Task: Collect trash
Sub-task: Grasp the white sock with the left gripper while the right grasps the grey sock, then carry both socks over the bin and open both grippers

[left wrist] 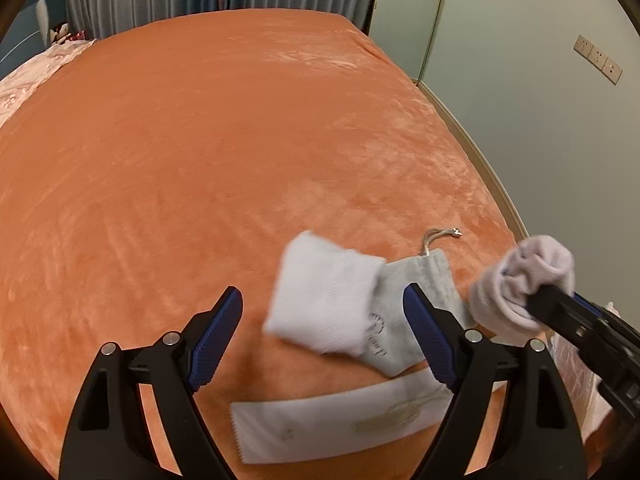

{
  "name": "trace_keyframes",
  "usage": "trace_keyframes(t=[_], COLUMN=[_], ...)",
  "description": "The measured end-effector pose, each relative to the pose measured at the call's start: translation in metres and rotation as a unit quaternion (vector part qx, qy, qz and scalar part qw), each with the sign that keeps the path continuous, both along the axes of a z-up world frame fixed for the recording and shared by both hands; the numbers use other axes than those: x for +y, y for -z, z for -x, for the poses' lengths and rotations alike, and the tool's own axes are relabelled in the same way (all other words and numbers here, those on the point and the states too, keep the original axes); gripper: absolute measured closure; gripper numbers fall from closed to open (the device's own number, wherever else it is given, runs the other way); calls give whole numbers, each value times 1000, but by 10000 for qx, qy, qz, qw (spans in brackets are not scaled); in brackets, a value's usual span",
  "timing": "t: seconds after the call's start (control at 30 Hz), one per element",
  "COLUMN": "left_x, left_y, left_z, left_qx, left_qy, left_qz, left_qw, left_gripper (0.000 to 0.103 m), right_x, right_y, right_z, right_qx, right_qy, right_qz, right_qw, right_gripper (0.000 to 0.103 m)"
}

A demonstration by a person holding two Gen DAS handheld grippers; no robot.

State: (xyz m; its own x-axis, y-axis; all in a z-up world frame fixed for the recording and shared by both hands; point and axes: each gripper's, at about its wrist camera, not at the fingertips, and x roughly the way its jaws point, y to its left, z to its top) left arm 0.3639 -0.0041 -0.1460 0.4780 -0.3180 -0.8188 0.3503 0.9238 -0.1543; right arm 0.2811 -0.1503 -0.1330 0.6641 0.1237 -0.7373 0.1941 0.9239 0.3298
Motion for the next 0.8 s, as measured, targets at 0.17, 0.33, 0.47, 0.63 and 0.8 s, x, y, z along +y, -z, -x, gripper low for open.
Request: trace_keyframes(t=[0.17,0.33,0.47,0.63,0.8], left_x=[-13,-8,-6,-27,-62], left_y=[9,-1,-20,-55,-88], left_z=[-6,4,22,54,100], left_qx=[83,122,80,-349,-529], left_qy=[-190,-292,-366,-229,147], left_qz=[-218,-197,-105,-112,81], left_qw=[9995,9993,9992,9991,9985], left_gripper=[62,74,76,76,76], right_x=[-17,-27,-31,-37,-53], right_y=[-1,-7,-17,-36,-61], right_z=[21,35,48,70,105], right_qx=[86,152,100,-58,-256], right_qy=[245,341,395,480,654], right_qz=[43,45,22,9,112], right_qw=[9997,9993,9992,9988,9975], right_gripper=[82,82,82,82,82])
